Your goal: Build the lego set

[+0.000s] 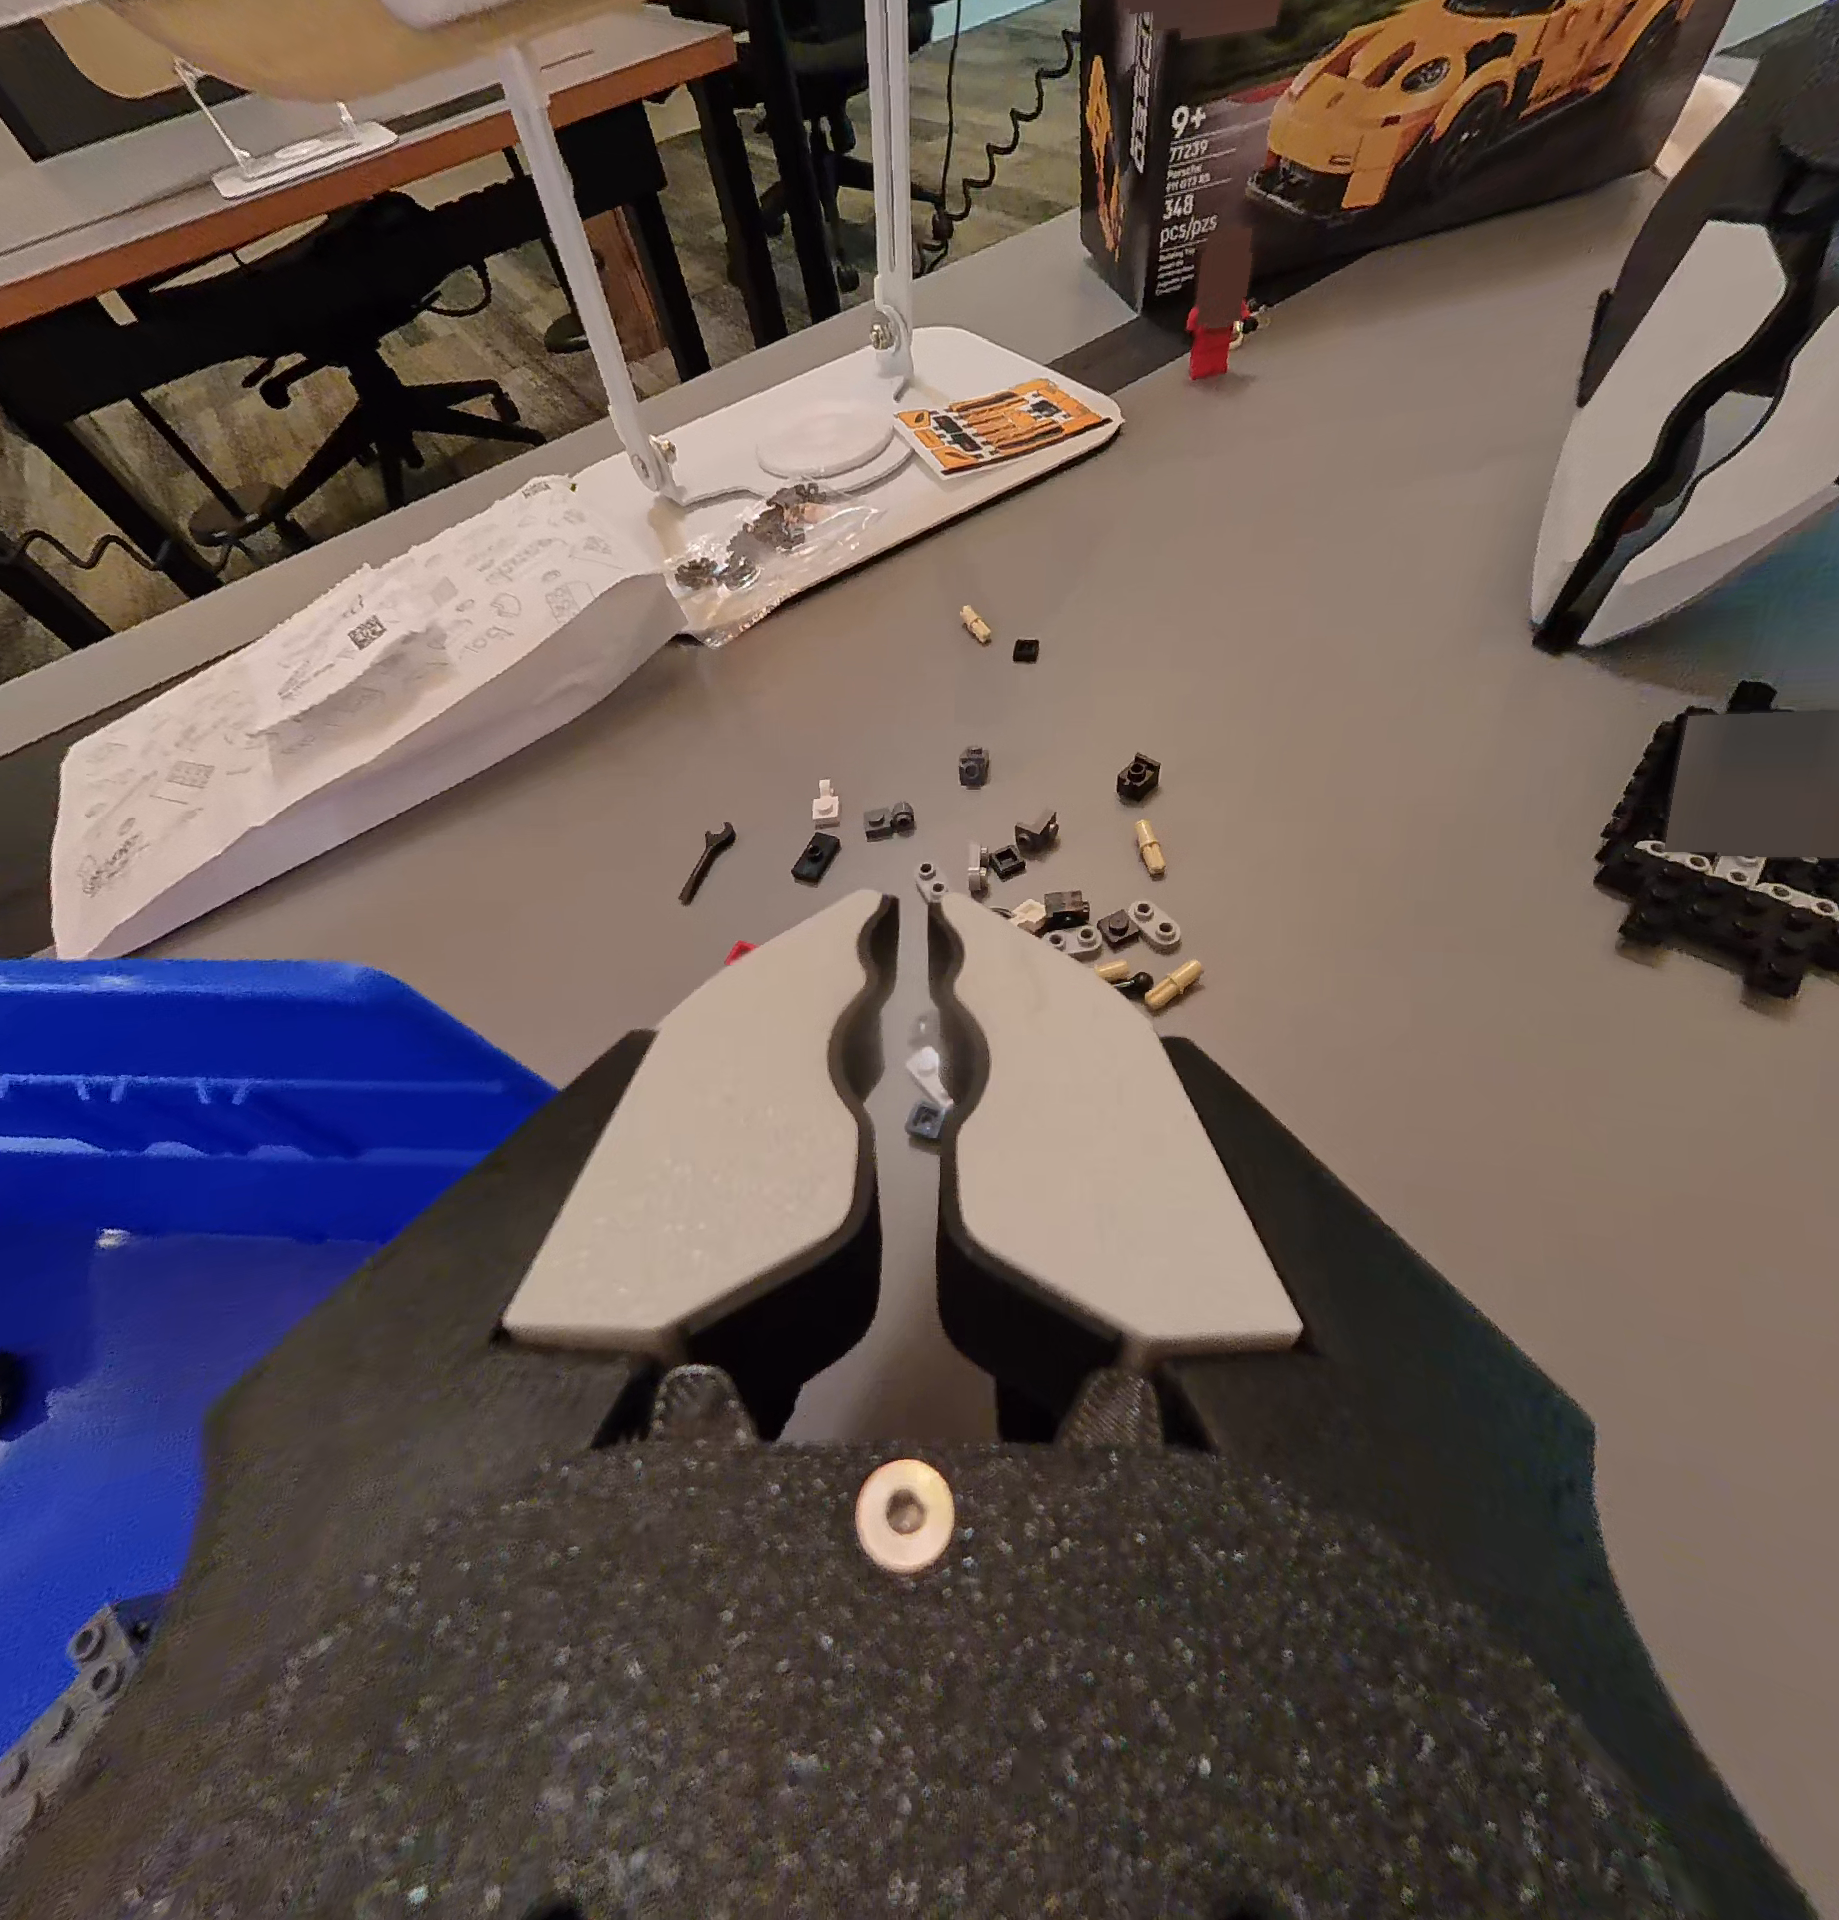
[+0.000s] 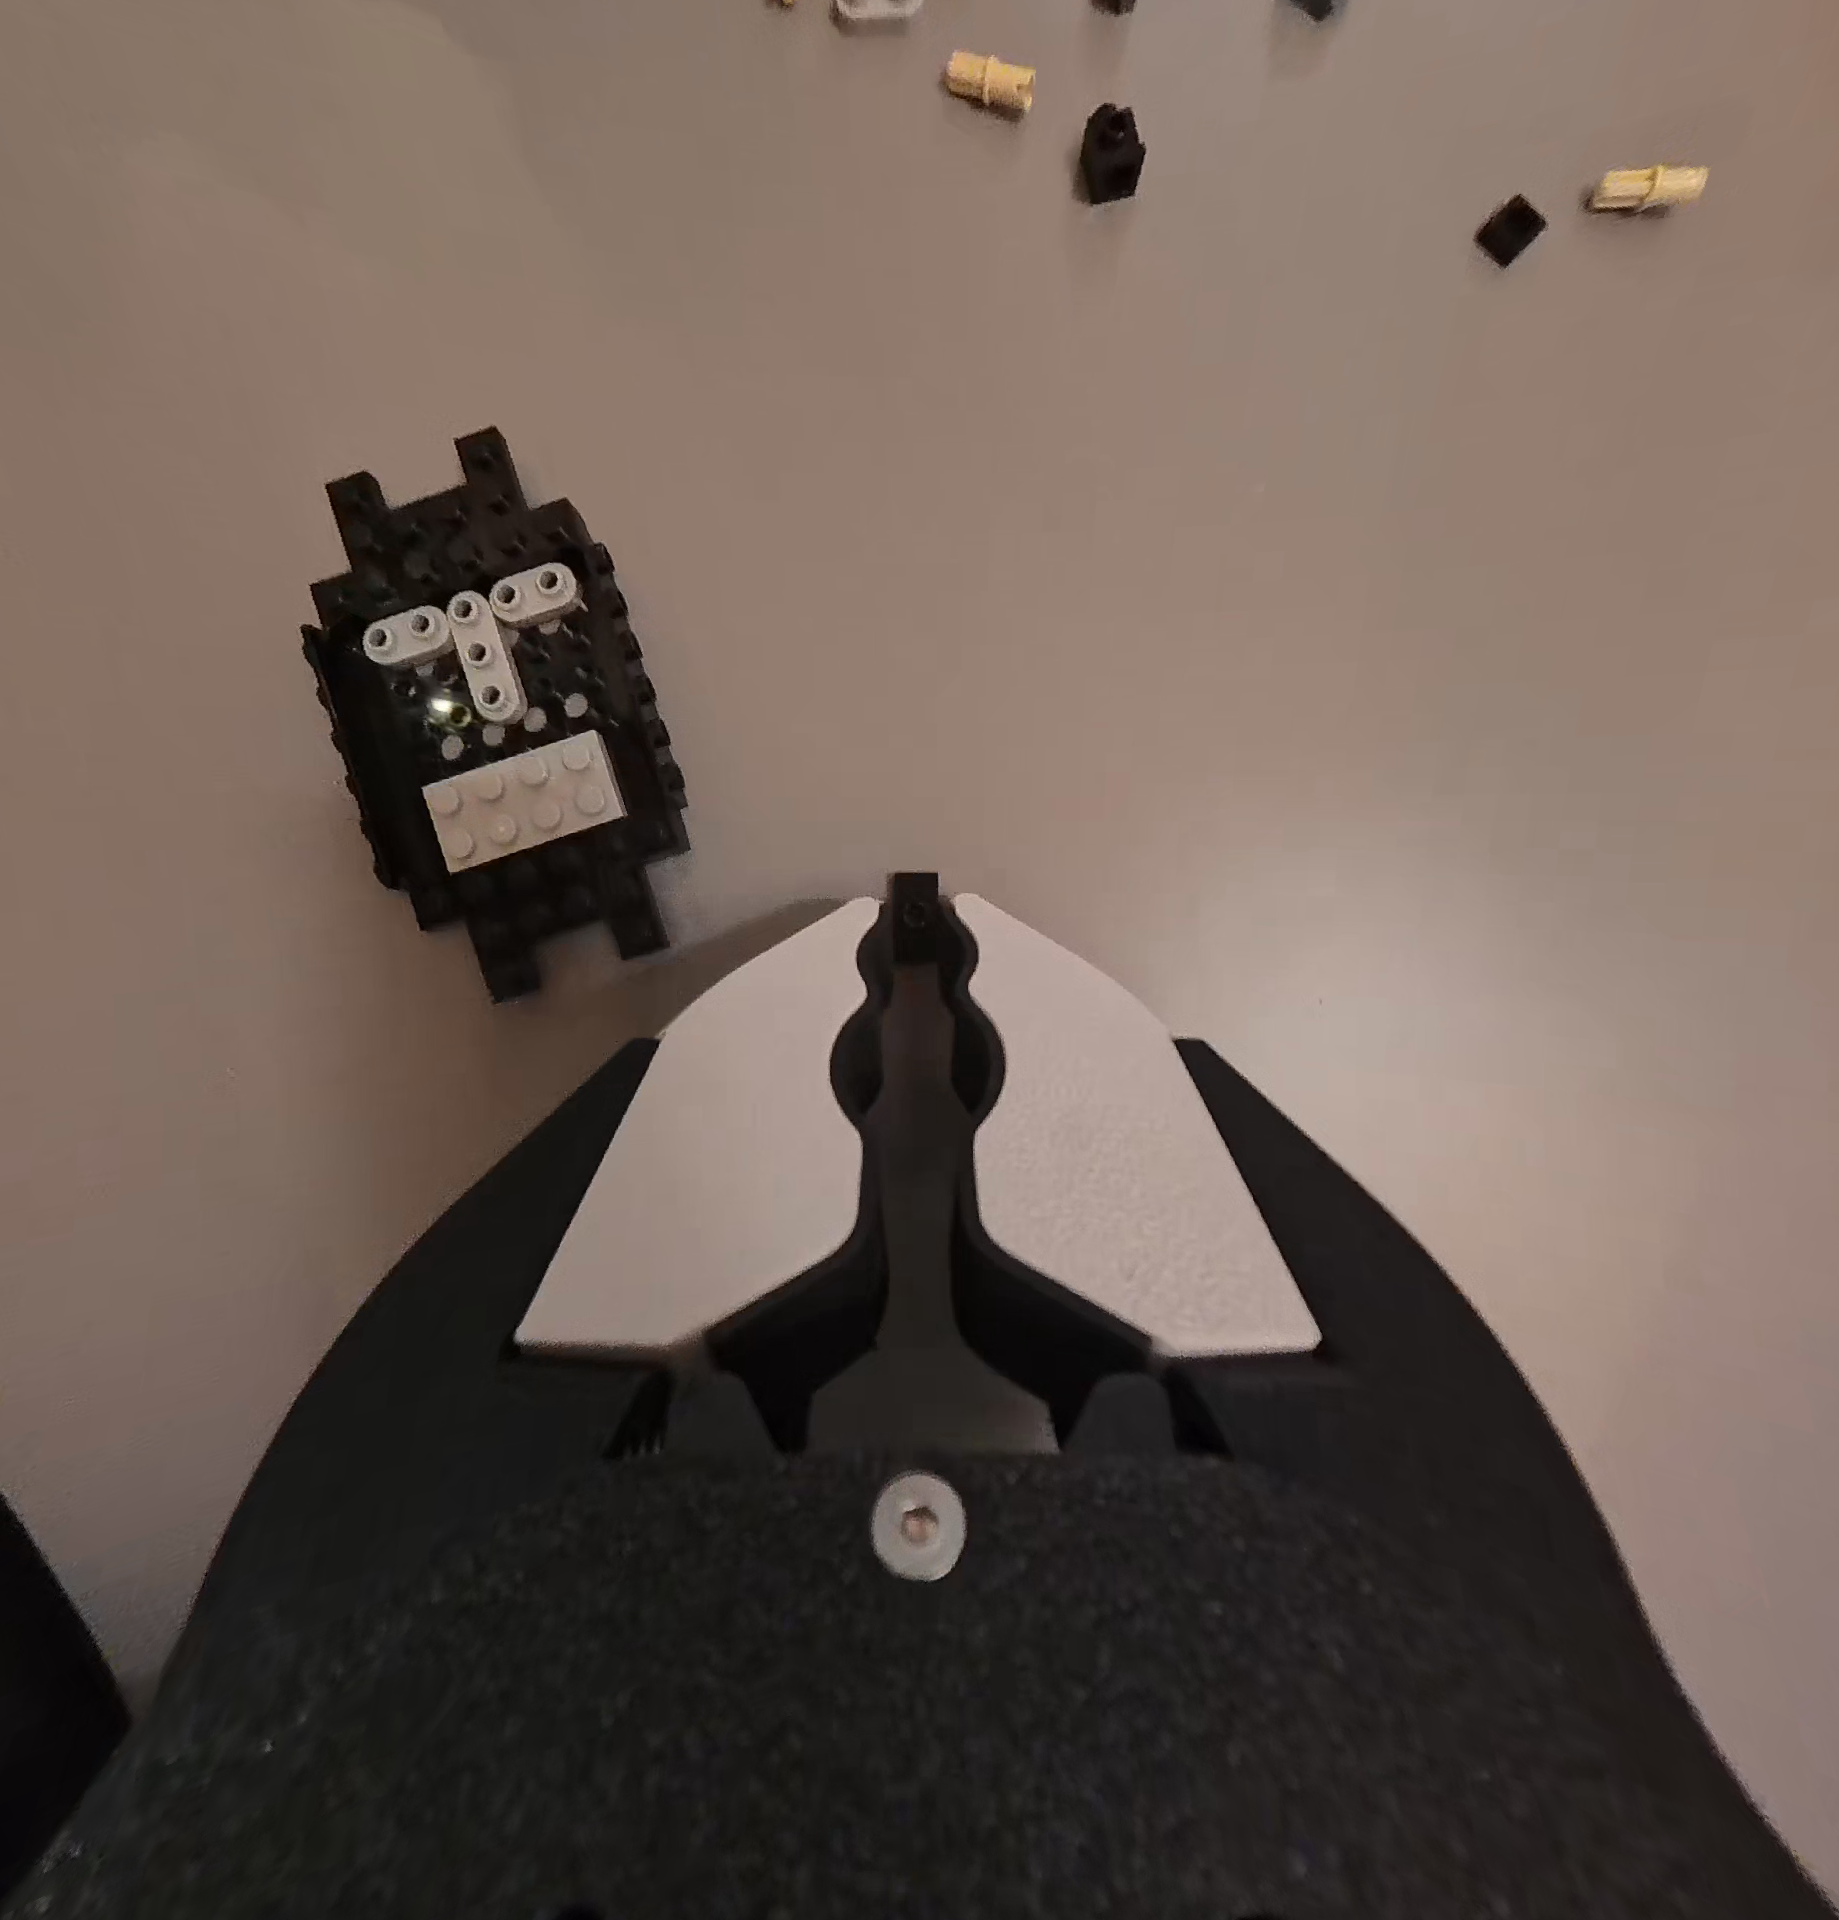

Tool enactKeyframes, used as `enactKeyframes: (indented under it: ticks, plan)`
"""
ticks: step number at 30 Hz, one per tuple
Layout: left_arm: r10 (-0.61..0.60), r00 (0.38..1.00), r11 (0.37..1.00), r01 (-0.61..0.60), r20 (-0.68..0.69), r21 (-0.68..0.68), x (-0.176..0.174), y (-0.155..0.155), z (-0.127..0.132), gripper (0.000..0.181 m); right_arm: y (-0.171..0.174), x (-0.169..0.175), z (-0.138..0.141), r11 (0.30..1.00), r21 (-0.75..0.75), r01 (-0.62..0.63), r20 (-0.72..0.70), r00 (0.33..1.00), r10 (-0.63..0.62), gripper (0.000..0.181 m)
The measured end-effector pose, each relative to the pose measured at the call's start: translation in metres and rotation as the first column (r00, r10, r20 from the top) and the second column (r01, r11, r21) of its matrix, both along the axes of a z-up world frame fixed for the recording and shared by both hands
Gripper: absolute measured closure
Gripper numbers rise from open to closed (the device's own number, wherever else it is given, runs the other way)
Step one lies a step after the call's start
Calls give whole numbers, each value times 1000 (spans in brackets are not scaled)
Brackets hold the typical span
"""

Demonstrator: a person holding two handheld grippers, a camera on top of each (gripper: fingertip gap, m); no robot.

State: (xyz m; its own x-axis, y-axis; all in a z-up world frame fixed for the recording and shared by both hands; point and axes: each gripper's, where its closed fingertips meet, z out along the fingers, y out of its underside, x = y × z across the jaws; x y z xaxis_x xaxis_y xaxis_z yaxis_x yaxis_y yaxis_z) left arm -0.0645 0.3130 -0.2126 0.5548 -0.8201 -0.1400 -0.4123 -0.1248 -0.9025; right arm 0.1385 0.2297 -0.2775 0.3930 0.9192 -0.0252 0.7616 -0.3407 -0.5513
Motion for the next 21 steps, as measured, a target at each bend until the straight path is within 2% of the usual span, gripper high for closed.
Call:
enactKeyframes:
  ticks: [4,8,12,17,21]
  plan:
    - [-4,1000,1000,4,-8,0,2,-2,-2,176,1,0,4,999,25,21,-25,999,-21,163]
    - [-2,1000,1000,2,-11,0,3,-3,-3,176,0,-3,21,996,84,30,-75,997,-24,159]
    - [-7,1000,1000,7,-15,-5,5,-5,-5,177,-21,-16,31,996,78,-37,-113,993,45,149]
    - [-16,1000,1000,16,-27,-4,7,-7,-8,176,-53,-34,25,988,26,-149,-106,983,151,131]
    - [-14,999,1000,14,-30,-4,8,-7,-9,176,-60,-45,17,980,-1,-199,-80,977,199,115]
